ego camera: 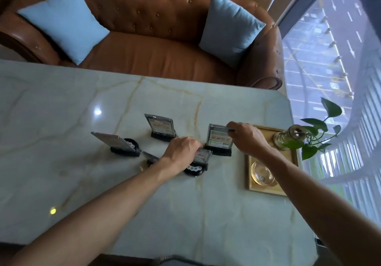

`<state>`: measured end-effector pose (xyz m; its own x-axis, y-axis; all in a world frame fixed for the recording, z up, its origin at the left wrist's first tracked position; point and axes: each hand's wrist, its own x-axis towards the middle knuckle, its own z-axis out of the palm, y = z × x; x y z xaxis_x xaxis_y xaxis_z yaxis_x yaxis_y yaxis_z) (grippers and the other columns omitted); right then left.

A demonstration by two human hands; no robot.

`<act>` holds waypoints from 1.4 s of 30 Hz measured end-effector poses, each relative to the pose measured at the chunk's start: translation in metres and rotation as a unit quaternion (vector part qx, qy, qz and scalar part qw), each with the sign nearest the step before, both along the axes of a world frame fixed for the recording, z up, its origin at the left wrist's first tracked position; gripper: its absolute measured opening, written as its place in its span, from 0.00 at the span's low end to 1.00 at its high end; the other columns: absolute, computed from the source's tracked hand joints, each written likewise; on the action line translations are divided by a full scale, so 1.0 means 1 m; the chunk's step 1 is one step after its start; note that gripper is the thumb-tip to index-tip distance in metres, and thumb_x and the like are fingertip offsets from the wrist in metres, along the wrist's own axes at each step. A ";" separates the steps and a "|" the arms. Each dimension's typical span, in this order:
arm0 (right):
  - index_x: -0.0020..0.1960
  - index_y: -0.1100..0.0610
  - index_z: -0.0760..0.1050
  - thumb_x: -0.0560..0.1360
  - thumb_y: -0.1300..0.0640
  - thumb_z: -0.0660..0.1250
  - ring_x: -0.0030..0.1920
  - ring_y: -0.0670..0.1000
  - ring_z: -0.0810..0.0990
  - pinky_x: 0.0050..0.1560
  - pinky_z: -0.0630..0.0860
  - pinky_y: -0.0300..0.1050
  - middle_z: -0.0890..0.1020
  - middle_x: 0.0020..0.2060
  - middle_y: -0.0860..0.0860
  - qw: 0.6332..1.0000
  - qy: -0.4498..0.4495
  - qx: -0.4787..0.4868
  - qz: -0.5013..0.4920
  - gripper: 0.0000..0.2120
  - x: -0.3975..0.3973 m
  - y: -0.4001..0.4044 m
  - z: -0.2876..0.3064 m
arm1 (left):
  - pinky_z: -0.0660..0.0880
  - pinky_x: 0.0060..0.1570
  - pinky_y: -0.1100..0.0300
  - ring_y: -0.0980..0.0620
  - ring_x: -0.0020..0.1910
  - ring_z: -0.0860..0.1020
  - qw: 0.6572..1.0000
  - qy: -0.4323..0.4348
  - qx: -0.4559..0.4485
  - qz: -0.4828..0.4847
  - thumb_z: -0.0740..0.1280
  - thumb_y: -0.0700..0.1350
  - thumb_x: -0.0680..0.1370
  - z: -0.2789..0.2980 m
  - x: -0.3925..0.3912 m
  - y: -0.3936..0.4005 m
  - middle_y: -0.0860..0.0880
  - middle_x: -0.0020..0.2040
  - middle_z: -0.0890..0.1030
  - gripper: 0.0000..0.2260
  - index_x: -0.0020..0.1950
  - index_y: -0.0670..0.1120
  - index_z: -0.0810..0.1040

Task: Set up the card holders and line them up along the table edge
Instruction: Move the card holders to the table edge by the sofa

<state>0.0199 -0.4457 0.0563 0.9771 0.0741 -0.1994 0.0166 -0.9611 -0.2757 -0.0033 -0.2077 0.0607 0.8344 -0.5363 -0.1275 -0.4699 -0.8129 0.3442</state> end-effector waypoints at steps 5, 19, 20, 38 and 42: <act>0.55 0.49 0.78 0.76 0.52 0.57 0.40 0.58 0.81 0.37 0.80 0.53 0.84 0.45 0.55 0.995 -0.042 0.070 -0.056 0.13 0.034 -0.055 0.021 | 0.82 0.48 0.51 0.50 0.41 0.83 0.998 0.030 -0.052 -0.002 0.67 0.46 0.80 0.021 0.042 -0.030 0.50 0.44 0.86 0.06 0.52 0.49 0.84; 0.62 0.54 0.78 0.77 0.63 0.59 0.46 0.58 0.73 0.40 0.64 0.41 0.80 0.54 0.61 0.986 -0.105 0.051 -0.122 0.16 0.162 -0.221 0.059 | 0.72 0.43 0.57 0.45 0.51 0.81 0.994 -0.035 -0.061 0.087 0.67 0.48 0.75 0.044 0.210 -0.182 0.51 0.49 0.86 0.08 0.51 0.54 0.84; 0.61 0.52 0.78 0.77 0.62 0.59 0.44 0.57 0.73 0.40 0.66 0.44 0.81 0.52 0.60 0.986 -0.100 0.044 -0.129 0.16 0.168 -0.231 0.056 | 0.70 0.42 0.58 0.45 0.50 0.81 0.993 -0.035 -0.064 0.094 0.67 0.47 0.75 0.040 0.218 -0.191 0.50 0.48 0.86 0.08 0.51 0.54 0.85; 0.57 0.44 0.77 0.77 0.65 0.62 0.45 0.64 0.81 0.41 0.79 0.54 0.82 0.50 0.59 0.987 -0.113 0.077 -0.088 0.18 0.210 -0.303 -0.027 | 0.74 0.43 0.55 0.42 0.49 0.82 0.995 0.001 -0.046 0.091 0.68 0.44 0.77 -0.014 0.290 -0.296 0.47 0.47 0.86 0.07 0.50 0.50 0.85; 0.59 0.47 0.79 0.77 0.63 0.61 0.45 0.64 0.80 0.39 0.72 0.49 0.81 0.49 0.59 0.986 -0.101 0.076 -0.112 0.16 0.214 -0.314 -0.040 | 0.75 0.41 0.54 0.41 0.46 0.81 0.996 0.001 -0.044 0.080 0.68 0.44 0.76 -0.020 0.298 -0.305 0.47 0.45 0.85 0.06 0.48 0.50 0.85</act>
